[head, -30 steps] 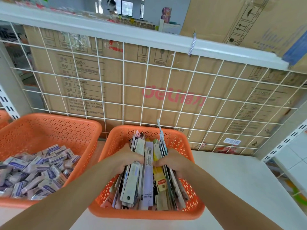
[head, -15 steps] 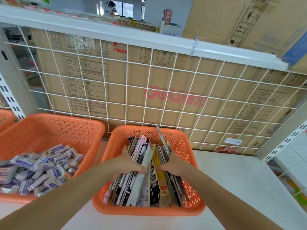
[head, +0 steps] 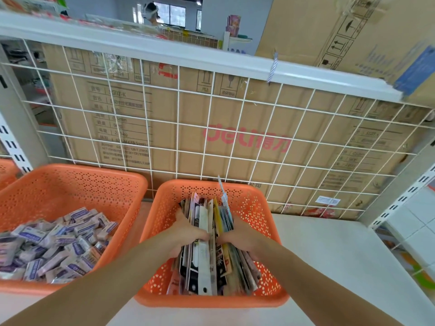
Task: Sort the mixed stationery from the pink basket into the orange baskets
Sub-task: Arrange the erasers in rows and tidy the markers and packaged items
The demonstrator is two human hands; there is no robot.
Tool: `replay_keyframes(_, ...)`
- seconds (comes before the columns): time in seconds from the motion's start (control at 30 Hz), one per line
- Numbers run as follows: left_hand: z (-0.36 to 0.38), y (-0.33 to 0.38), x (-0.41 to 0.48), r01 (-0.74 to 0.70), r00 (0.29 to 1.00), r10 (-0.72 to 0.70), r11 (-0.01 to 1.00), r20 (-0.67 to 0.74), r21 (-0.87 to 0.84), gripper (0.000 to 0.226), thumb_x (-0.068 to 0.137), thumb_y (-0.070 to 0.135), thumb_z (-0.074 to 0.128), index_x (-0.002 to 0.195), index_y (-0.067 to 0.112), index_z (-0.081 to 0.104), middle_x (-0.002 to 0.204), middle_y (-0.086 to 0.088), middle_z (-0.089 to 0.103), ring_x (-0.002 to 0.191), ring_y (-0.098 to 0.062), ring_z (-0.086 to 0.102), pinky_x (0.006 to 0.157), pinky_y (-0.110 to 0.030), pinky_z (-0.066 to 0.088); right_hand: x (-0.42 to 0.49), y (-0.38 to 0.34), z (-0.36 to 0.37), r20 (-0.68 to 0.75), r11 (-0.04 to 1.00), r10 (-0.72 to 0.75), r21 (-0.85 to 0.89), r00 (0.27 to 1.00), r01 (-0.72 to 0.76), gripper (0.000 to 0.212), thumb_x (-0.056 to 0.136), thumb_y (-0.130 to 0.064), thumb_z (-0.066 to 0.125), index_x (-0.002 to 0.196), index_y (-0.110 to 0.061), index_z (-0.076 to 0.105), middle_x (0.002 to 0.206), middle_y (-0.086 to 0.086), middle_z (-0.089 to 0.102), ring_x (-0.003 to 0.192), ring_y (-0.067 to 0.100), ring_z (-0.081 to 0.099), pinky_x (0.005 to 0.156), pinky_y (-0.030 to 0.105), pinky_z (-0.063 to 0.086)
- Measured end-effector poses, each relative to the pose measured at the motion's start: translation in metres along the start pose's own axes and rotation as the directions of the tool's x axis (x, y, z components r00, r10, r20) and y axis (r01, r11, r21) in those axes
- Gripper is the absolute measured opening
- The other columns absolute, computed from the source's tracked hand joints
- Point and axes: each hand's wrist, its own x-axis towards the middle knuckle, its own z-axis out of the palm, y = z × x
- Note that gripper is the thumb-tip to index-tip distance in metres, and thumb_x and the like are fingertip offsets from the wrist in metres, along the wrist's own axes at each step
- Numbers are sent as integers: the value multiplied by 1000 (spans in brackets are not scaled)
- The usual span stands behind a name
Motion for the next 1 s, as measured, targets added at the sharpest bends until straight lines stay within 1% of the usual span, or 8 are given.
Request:
replay_keyframes(0.37, 5, 11, -7, 5, 1000, -3, 997, 30, -78, 115, 73, 24, 79, 149, 11, -6, 155, -12, 13, 140, -28, 20, 110, -38, 25, -3, -6, 1, -66, 999, -17, -40, 998, 14, 72, 56, -19, 75, 124, -9, 51, 111, 11, 63, 101, 27, 61, 91, 43, 51)
replay_keyframes(0.5, 5, 5, 1, 2, 1000, -2, 994, -3, -106, 111, 69, 13, 80, 149, 12, 3, 148, -13, 28, 133, -32, 34, 107, -40, 35, -4, -4, -5, -14, 998, 29, 58, 999, -28, 43, 72, -5, 71, 113, -8, 56, 103, 12, 66, 91, 25, 65, 82, 37, 54)
replay_keyframes(0.67, -1, 5, -3, -88, 995, 89, 996, -43, 19, 105, 77, -5, 63, 149, 17, -11, 146, -14, 30, 103, -24, 52, 84, -32, 49, -6, -10, -11, -153, 956, -61, -294, 986, 13, 38, 83, -9, 61, 115, -5, 42, 90, 6, 53, 79, 21, 53, 65, 29, 42)
replay_keyframes(0.73, -7, 8, -9, -127, 991, 130, 988, -35, 90, 106, 81, -7, 58, 147, 21, -19, 118, -9, 50, 68, -14, 48, 61, -22, 44, -9, -14, -16, -199, 882, -115, -471, 973, 8, 53, 86, -12, 56, 131, -2, 31, 93, 8, 54, 83, 24, 55, 66, 29, 41)
replay_keyframes(0.8, -14, 7, -10, -128, 989, 137, 980, -49, 151, 107, 82, -8, 55, 145, 24, -24, 74, 2, 39, 60, -16, 47, 58, -26, 41, -10, -14, -19, -243, 804, -160, -595, 957, -17, 68, 89, -12, 52, 143, -2, 13, 101, 11, 60, 89, 28, 60, 67, 29, 42)
replay_keyframes(0.87, -18, 5, -11, -105, 991, 118, 973, -56, 206, 109, 82, -8, 55, 143, 26, -28, 68, 3, 33, 56, -15, 45, 58, -26, 41, -10, -11, -17, -264, 748, -142, -660, 954, -71, 79, 90, -13, 52, 148, -4, -1, 108, 13, 62, 95, 29, 62, 68, 30, 43)
replay_keyframes(0.93, -17, 5, -13, -110, 992, 120, 971, -34, 213, 110, 82, -5, 57, 142, 26, -31, 80, -1, 46, 54, -13, 44, 55, -22, 41, -9, -7, -12, -230, 768, -67, -633, 971, -97, 88, 89, -13, 53, 147, -5, -13, 118, 15, 58, 100, 29, 61, 72, 32, 47)
replay_keyframes(1.0, -11, 5, -14, -126, 992, 130, 974, -9, 191, 110, 85, 3, 61, 142, 24, -30, 136, -14, 40, 68, -12, 52, 53, -13, 43, -11, -8, -9, -150, 841, 8, -533, 989, -87, 96, 89, -16, 57, 145, -5, -20, 142, 22, 36, 121, 33, 49, 91, 34, 44)
